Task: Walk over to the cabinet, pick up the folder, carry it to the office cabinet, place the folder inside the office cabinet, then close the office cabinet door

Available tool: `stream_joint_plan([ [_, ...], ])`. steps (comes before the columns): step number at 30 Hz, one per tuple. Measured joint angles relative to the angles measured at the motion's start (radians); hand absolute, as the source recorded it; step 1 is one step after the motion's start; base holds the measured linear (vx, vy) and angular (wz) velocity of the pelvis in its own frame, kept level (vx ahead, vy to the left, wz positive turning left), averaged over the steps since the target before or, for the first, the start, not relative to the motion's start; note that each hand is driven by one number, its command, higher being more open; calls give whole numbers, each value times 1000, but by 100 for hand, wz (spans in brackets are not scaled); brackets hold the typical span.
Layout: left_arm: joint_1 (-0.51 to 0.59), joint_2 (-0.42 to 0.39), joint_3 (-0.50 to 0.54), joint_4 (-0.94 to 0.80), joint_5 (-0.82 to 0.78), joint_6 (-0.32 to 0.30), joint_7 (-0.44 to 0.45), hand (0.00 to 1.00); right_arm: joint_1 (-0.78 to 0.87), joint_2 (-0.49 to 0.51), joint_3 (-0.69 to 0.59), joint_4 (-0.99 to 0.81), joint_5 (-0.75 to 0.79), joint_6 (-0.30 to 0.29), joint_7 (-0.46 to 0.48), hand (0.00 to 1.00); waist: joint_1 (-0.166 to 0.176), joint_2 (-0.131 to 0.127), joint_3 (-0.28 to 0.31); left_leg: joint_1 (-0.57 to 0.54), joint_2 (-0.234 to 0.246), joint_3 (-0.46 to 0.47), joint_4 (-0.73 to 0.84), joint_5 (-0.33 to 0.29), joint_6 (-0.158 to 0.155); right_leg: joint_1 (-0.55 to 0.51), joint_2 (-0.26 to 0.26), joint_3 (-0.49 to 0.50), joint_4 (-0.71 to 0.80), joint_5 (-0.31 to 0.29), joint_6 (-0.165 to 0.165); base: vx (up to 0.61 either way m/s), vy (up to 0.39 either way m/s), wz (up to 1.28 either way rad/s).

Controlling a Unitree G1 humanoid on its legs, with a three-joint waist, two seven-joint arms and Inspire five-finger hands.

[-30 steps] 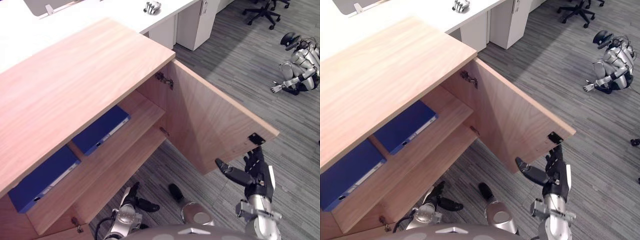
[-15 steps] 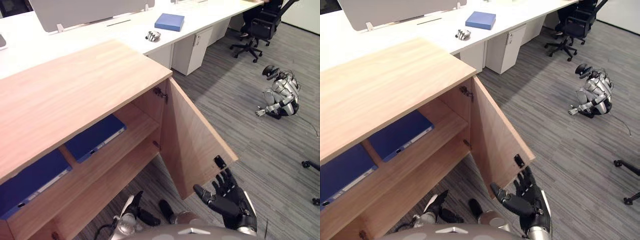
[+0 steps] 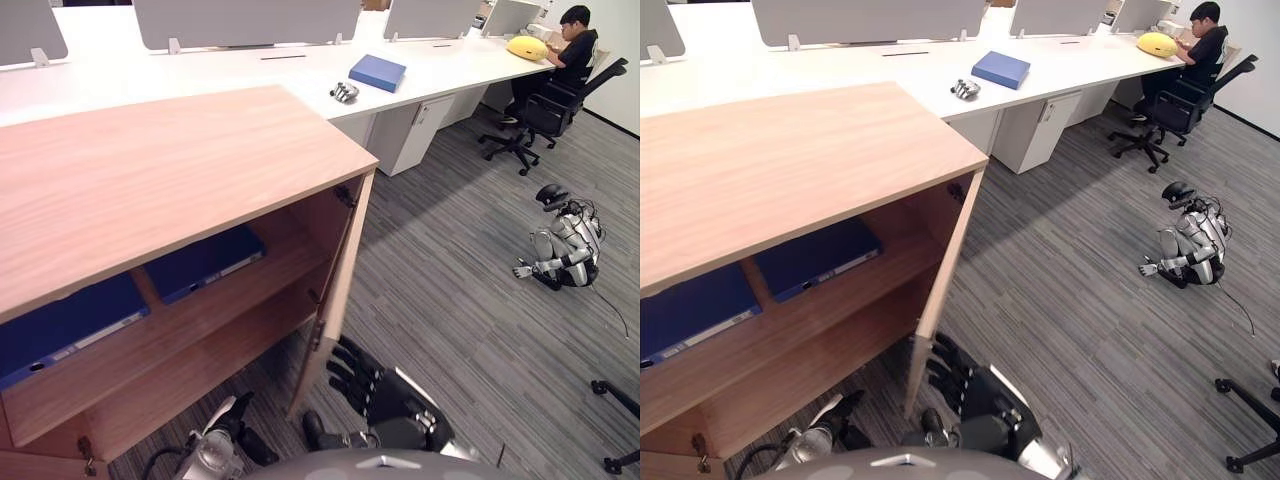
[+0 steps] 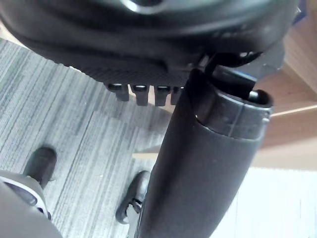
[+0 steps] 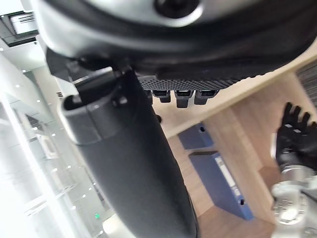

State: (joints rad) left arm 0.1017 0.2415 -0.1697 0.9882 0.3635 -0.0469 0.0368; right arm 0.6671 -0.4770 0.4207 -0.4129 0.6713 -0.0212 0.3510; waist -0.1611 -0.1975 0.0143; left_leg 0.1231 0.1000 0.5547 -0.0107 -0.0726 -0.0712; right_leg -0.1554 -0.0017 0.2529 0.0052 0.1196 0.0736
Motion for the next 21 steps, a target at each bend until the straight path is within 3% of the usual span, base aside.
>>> stream_joint_plan([
  [6,-21,-4,26,18,-1,-1,8,100,-148,118,-12,150,-9,-41,-28,100,29,6,4,-23,-5,-66,-5,1,8,7,-20,-71,-7,15,-22,131,28,35],
  [9,-31,-9,44,37,-2,0,14,100,-197,148,-54,232,-69,-47,-75,100,36,27,19,-26,-3,-108,-7,-2,8,31,-29,-116,-21,5,-18,97,6,47],
  [10,-38,-19,76,36,-6,0,24,100,-261,177,-75,289,-119,-47,-107,100,53,54,36,-41,-5,-147,-7,-2,9,34,-41,-153,-21,-7,-15,48,0,64],
  [14,-37,-25,111,36,-9,0,33,100,-331,211,-129,365,-148,-63,-156,100,68,97,65,-70,-9,-202,-6,4,18,33,-56,-206,-17,-23,-14,15,-15,50],
  [16,-35,-33,119,36,-22,0,38,100,-401,212,-156,427,-171,-63,-189,100,87,131,82,-93,-15,-247,-12,16,27,32,-67,-251,-18,-31,-11,-10,-22,57],
  [18,-30,-44,134,33,-41,-1,46,100,-402,213,-190,443,-197,-74,-209,100,95,149,82,-103,-20,-276,-28,29,28,32,-72,-283,-18,-39,-12,6,-13,54],
  [21,-16,-47,154,32,-50,0,46,100,-447,216,-205,487,-234,-73,-231,100,105,151,81,-112,-18,-310,-43,44,26,33,-72,-315,-18,-45,-14,16,-33,34],
])
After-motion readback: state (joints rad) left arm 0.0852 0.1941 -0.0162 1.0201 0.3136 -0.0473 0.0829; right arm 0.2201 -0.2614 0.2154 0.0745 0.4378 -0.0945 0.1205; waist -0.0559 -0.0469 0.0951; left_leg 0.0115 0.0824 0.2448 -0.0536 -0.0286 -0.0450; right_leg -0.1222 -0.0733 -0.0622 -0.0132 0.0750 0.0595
